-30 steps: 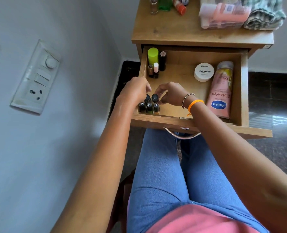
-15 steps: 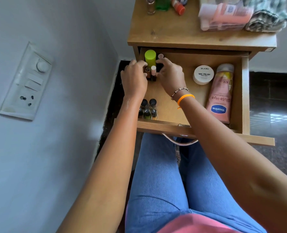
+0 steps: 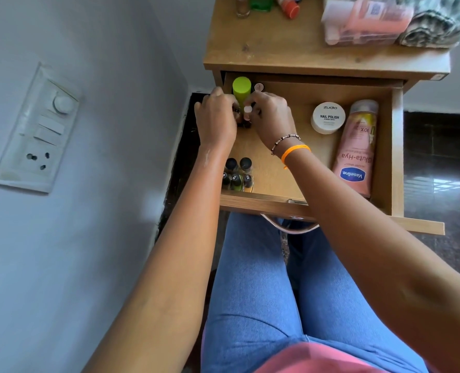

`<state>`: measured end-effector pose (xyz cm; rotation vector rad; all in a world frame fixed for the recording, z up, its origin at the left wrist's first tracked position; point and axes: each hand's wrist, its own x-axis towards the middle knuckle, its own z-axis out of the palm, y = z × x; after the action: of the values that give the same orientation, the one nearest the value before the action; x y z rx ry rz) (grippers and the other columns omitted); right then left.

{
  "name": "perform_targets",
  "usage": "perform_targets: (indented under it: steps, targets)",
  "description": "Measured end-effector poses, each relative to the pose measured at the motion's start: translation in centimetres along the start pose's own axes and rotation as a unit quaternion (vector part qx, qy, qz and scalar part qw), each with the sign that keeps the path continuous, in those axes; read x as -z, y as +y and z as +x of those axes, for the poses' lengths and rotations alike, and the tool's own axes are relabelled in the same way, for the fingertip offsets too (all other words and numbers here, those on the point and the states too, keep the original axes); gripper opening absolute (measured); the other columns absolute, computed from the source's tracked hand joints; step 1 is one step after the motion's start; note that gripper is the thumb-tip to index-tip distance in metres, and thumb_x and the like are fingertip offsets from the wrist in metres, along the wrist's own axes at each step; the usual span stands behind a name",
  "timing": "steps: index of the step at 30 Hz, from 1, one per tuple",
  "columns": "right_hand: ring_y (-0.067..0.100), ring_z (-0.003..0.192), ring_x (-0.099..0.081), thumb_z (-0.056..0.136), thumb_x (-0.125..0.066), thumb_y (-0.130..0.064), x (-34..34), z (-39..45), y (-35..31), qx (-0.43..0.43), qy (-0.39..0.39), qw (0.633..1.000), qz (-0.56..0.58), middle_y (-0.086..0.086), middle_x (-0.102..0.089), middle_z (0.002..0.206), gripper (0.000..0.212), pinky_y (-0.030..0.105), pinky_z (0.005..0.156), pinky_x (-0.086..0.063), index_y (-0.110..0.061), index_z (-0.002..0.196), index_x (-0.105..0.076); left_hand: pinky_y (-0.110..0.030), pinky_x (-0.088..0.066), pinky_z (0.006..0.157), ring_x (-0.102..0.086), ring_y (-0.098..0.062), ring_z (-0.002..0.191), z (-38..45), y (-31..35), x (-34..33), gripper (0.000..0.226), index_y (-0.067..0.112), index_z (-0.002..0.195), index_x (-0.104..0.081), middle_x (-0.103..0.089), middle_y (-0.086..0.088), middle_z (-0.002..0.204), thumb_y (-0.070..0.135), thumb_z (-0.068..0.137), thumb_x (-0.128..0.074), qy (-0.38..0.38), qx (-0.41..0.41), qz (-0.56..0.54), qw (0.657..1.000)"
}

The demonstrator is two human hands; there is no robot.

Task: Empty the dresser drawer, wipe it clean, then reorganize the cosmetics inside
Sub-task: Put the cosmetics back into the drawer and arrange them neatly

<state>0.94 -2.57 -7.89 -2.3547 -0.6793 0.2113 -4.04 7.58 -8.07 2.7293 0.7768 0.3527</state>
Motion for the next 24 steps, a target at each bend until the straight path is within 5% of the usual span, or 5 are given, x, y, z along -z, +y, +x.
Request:
perform_targets:
  steps: [10,12,15,24]
  targets:
    - [0.016,0.077,-0.054,0.077,-0.067,-0.006,0.6,-2.8,1.7,0.026,-0.076,0.996,0.031,0.005,-0.059,0.093,0.011,0.026,0.070,-0.045,-0.012,0.087,-0.069,-0.034,-0.041,0.088,-0.061,-0.021,0.095,-0.5,0.2,0.7,0.028,0.016,0.113,-0.068,-0.063,-0.005,0.107,0.009,0.087,-0.063,-0.017,0.006,-0.044,0.999]
    - [0.014,0.076,-0.053,0.076,-0.070,-0.007,0.6,-3.1,1.7,0.040,-0.104,0.993,0.039,0.001,-0.055,0.088,0.012,0.025,0.071,-0.046,-0.011,0.087,-0.069,-0.027,-0.047,0.080,-0.063,-0.020,0.090,-0.9,0.1,0.9,0.028,0.014,0.111,-0.069,-0.065,-0.007,0.103,0.009,0.084,-0.067,-0.010,0.019,-0.086,0.996]
    - [0.013,0.076,-0.051,0.075,-0.073,-0.008,0.5,-3.5,1.6,0.054,-0.124,0.990,0.038,-0.002,-0.052,0.085,0.013,0.022,0.068,-0.039,-0.009,0.087,-0.069,-0.006,-0.037,0.061,-0.058,-0.006,0.072,-2.0,0.1,1.6,0.019,0.012,0.101,-0.072,-0.068,-0.004,0.096,0.007,0.084,-0.066,-0.008,0.049,-0.146,0.988]
    - [0.016,0.079,-0.053,0.077,-0.072,-0.008,0.6,-4.2,1.5,0.071,-0.130,0.988,0.038,0.008,-0.061,0.094,0.018,0.027,0.072,-0.046,-0.008,0.095,-0.069,-0.027,-0.054,0.074,-0.066,-0.017,0.089,-4.4,-0.4,3.2,0.013,0.015,0.093,-0.075,-0.071,-0.004,0.102,0.011,0.088,-0.064,-0.067,0.070,-0.136,0.986]
